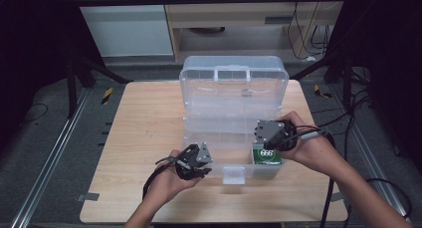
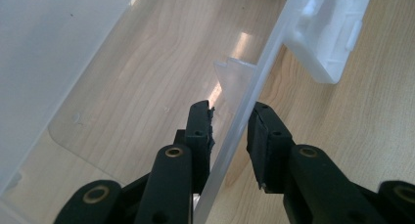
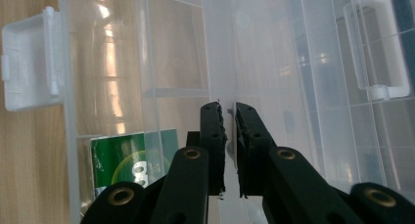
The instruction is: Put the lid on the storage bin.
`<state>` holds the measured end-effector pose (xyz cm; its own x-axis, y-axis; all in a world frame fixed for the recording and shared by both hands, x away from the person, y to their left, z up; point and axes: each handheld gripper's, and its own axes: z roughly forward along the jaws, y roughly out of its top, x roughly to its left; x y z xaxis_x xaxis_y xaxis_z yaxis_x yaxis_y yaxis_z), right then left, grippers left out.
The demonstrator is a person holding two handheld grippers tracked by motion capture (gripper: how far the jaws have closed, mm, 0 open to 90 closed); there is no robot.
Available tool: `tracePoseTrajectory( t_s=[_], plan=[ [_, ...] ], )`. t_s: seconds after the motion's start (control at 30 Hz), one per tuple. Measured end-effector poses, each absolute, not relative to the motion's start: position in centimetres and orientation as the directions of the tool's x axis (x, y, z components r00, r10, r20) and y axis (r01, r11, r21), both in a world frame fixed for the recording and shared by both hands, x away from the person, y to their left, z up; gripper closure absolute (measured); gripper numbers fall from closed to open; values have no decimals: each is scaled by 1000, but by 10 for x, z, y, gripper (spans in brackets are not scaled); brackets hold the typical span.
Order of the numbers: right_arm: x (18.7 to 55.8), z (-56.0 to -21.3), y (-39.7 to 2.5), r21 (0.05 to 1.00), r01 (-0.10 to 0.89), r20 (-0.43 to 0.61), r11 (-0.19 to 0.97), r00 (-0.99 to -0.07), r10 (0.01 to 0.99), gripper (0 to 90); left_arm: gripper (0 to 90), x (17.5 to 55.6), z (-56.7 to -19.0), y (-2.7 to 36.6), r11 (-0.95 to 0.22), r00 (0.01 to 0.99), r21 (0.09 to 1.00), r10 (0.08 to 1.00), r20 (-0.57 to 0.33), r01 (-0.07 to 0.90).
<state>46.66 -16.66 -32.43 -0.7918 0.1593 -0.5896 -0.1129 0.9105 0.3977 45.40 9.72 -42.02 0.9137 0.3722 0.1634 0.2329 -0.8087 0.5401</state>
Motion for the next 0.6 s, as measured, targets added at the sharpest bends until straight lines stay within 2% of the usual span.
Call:
tracePoseTrajectory(
  t_s=[0.6],
  plan=[
    [462, -328, -171, 430, -101, -567, 897, -804, 181, 830, 697, 452, -422, 98, -782, 907, 575, 393, 152, 243]
  ],
)
